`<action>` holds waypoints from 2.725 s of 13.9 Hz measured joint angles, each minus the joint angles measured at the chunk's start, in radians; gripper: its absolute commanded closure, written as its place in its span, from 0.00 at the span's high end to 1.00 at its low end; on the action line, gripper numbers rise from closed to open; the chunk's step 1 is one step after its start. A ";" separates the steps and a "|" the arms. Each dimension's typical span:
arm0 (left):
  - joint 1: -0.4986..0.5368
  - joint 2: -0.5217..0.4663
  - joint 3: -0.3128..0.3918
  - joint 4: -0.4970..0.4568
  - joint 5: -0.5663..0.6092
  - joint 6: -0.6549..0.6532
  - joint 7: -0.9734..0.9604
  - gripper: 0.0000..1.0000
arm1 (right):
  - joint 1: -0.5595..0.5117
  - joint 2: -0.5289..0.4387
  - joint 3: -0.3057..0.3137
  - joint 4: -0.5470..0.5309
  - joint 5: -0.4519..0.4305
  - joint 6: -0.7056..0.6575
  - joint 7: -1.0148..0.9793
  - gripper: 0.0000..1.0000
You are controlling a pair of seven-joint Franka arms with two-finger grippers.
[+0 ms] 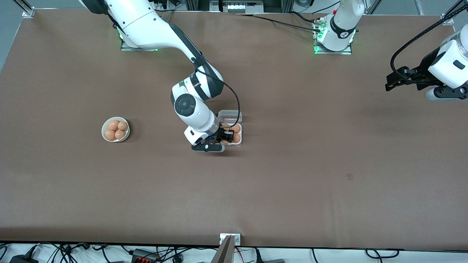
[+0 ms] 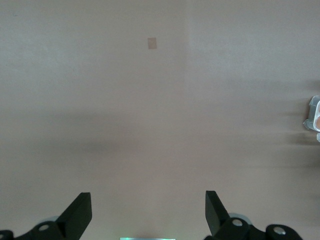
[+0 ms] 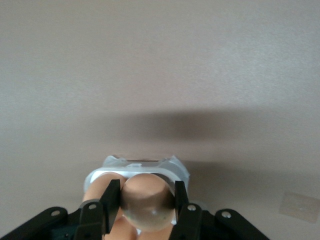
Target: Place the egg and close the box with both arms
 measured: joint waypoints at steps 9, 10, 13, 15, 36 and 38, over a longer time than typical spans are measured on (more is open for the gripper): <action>0.000 0.000 0.000 0.000 0.000 0.000 0.000 1.00 | 0.002 -0.041 -0.018 0.013 0.000 -0.058 0.058 1.00; 0.000 0.000 0.000 0.000 0.000 0.000 0.000 1.00 | 0.003 -0.070 -0.038 0.018 -0.002 -0.105 0.058 1.00; 0.002 0.000 0.000 0.000 0.000 0.000 0.000 1.00 | 0.000 -0.189 -0.103 0.027 -0.058 -0.264 0.058 1.00; 0.022 0.000 0.001 0.000 -0.001 0.000 0.000 1.00 | -0.003 -0.269 -0.143 0.028 -0.140 -0.369 0.056 1.00; 0.045 0.000 -0.019 0.000 -0.003 -0.035 0.010 0.00 | -0.449 -0.532 -0.190 0.117 -0.209 -0.736 -0.447 1.00; 0.045 0.000 -0.028 0.000 -0.004 -0.039 -0.002 0.00 | -0.531 -0.562 -0.112 0.118 -0.242 -0.766 -0.455 1.00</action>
